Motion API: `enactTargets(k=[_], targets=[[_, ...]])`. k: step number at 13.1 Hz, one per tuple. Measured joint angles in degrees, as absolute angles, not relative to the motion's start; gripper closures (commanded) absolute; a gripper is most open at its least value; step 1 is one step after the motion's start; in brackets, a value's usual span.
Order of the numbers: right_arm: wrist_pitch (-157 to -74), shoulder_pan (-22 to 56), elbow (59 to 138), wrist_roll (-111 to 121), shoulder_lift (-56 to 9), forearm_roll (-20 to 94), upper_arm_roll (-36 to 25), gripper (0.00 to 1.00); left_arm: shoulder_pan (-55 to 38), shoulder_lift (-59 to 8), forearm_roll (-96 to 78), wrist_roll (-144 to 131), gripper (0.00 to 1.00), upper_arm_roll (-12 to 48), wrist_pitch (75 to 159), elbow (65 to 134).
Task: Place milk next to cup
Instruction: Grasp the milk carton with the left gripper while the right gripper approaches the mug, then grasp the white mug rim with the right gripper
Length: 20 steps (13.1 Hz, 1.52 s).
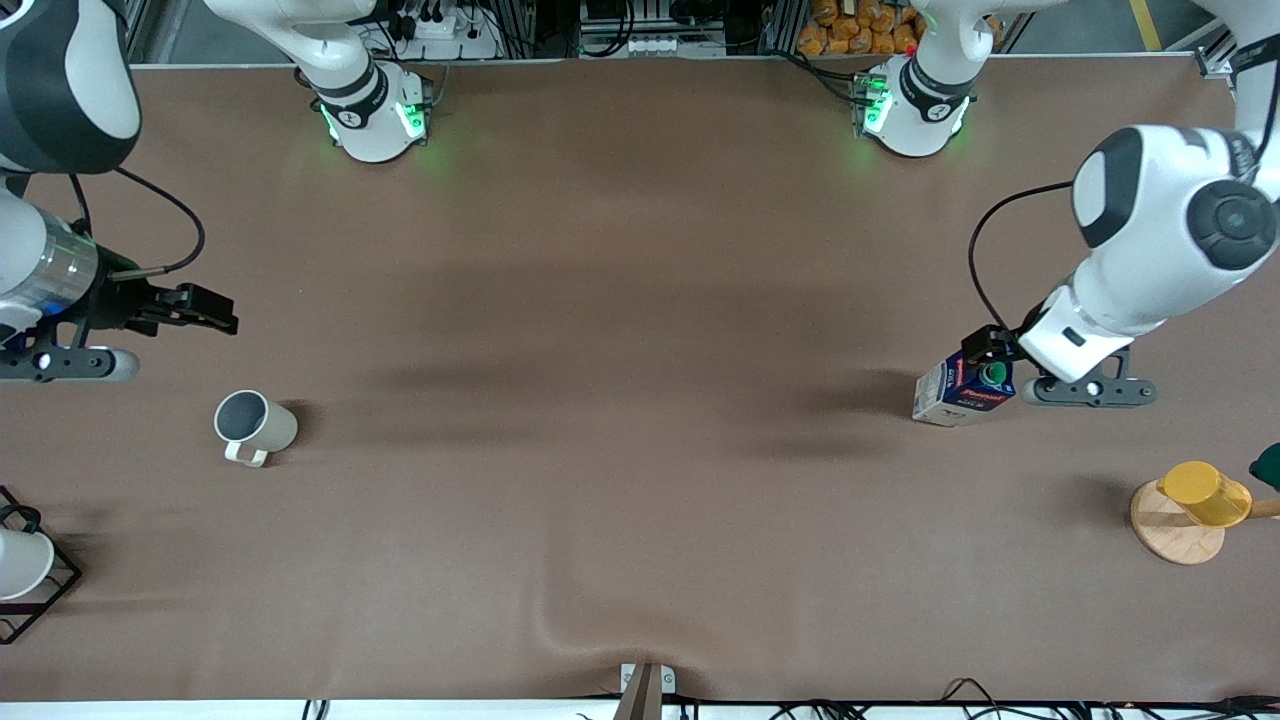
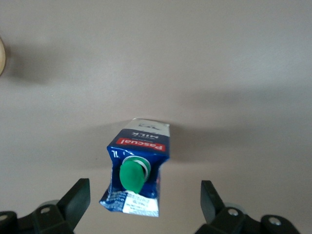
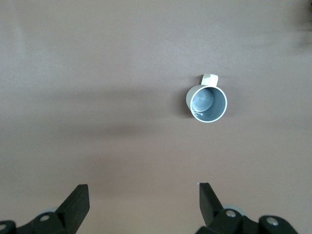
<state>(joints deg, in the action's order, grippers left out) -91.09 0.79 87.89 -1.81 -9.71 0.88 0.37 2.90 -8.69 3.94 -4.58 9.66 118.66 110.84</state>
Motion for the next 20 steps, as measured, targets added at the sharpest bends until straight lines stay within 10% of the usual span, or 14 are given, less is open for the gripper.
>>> enactTargets(k=[7,14,20], targets=[[-96.16,-3.43,86.81,10.57,-16.64,0.74,-0.23,0.00,3.05,-13.82,5.35,-4.52,0.01,9.64,120.05,111.43],[-99.54,-4.78,85.08,11.21,-23.46,0.76,-0.24,0.00,3.08,-14.61,5.35,-4.49,0.65,9.63,120.13,111.43],[-99.54,-8.86,82.90,18.26,-28.66,1.11,-0.34,0.00,3.02,-13.40,5.36,-4.49,0.69,9.85,119.93,109.95]])
